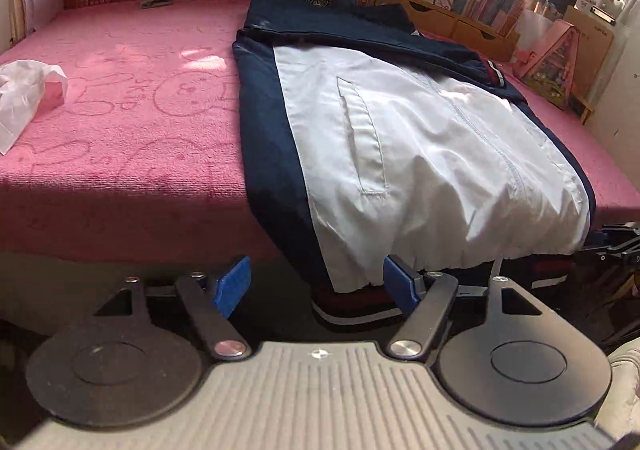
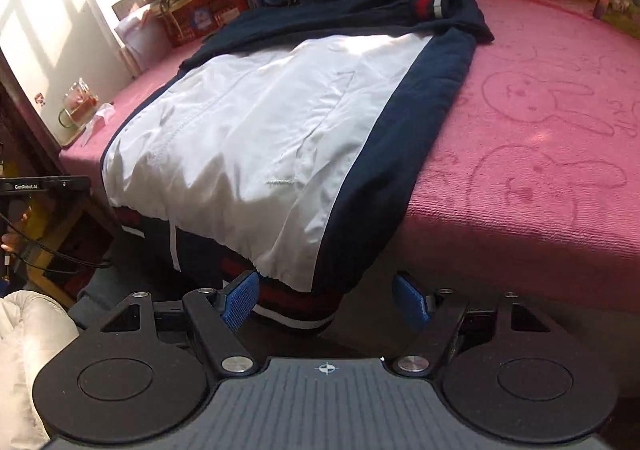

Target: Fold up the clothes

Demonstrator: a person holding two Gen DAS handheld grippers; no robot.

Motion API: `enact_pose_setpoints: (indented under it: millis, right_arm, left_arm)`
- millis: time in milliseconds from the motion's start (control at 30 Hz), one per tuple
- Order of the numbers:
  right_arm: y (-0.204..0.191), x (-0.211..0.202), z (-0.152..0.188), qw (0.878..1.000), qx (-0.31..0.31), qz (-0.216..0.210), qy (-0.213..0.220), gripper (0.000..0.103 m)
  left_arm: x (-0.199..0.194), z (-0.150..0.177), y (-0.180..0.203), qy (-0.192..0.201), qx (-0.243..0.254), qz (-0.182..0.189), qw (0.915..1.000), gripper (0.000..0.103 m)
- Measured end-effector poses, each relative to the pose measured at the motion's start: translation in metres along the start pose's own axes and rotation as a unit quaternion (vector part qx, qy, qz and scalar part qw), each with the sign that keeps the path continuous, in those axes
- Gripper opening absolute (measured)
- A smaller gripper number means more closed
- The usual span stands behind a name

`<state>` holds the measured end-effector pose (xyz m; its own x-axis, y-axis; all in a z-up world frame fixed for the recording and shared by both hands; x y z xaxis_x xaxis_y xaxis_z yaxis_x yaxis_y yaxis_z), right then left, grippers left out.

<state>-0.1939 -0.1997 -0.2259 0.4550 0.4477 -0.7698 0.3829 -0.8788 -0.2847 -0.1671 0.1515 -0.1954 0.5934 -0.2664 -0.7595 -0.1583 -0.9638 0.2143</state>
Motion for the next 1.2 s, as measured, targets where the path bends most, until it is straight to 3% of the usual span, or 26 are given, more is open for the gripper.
enact_pose_setpoints:
  millis: [133, 200, 233, 300, 367, 567, 733, 833, 933, 1067, 1167, 1200]
  right_arm:
    - [-0.006, 0.035, -0.005, 0.999, -0.017, -0.03, -0.013, 0.074]
    - [-0.01, 0.038, -0.007, 0.999, -0.014, -0.045, -0.015, 0.07]
    - [-0.013, 0.036, -0.008, 0.998, -0.012, -0.053, -0.015, 0.061]
    - [-0.024, 0.022, -0.009, 0.997, -0.024, -0.074, -0.016, 0.052]
    - [-0.035, 0.001, -0.01, 0.994, -0.035, -0.107, -0.007, 0.049]
    - [-0.041, -0.049, -0.04, 0.975, 0.027, -0.193, 0.103, 0.047]
    - [-0.036, -0.064, -0.085, 0.962, 0.035, -0.206, 0.175, 0.045]
    - [-0.024, -0.068, -0.123, 0.952, 0.059, -0.202, 0.221, 0.045]
    - [0.001, -0.052, -0.16, 0.953, 0.094, -0.159, 0.241, 0.045]
    - [0.033, -0.019, -0.187, 0.967, 0.102, -0.012, 0.231, 0.049]
    - [0.045, -0.024, -0.196, 0.961, 0.087, 0.071, 0.254, 0.051]
    - [0.044, -0.034, -0.197, 0.957, 0.069, 0.085, 0.27, 0.059]
  left_arm:
    - [0.036, 0.01, 0.007, -0.012, -0.018, 0.026, 0.9994, 0.07]
    - [0.034, 0.009, 0.012, -0.011, -0.033, 0.046, 0.9983, 0.039]
    - [0.033, 0.008, 0.014, -0.01, -0.04, 0.056, 0.9975, 0.036]
    - [0.013, 0.004, 0.02, 0.002, -0.032, 0.083, 0.996, 0.025]
    - [-0.009, -0.001, 0.024, 0.019, -0.031, 0.115, 0.9927, 0.025]
    - [-0.042, -0.044, 0.029, 0.1, -0.053, 0.177, 0.9777, 0.025]
    - [-0.041, -0.107, 0.041, 0.17, -0.018, 0.206, 0.9635, 0.025]
    - [-0.025, -0.149, 0.04, 0.195, -0.009, 0.193, 0.9616, 0.025]
    - [0.001, -0.176, 0.033, 0.194, -0.013, 0.153, 0.9689, 0.028]
    - [0.031, -0.198, 0.011, 0.183, -0.043, 0.079, 0.979, 0.031]
    - [0.038, -0.206, -0.012, 0.184, -0.077, 0.029, 0.9795, 0.029]
    - [0.032, -0.208, -0.021, 0.193, -0.082, 0.019, 0.9777, 0.033]
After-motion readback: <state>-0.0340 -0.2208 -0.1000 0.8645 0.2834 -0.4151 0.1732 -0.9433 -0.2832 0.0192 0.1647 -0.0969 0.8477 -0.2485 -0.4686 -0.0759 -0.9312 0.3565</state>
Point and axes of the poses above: each gripper's, at about its wrist camera, not at the fingertips, and x roughly the way its jaws point, y to its right, z to its underside, the point moved 6 cm from there along x, roughly the way its jaws point, and after that the axes turned 4 degrees about -y, right-handed, at the moved point
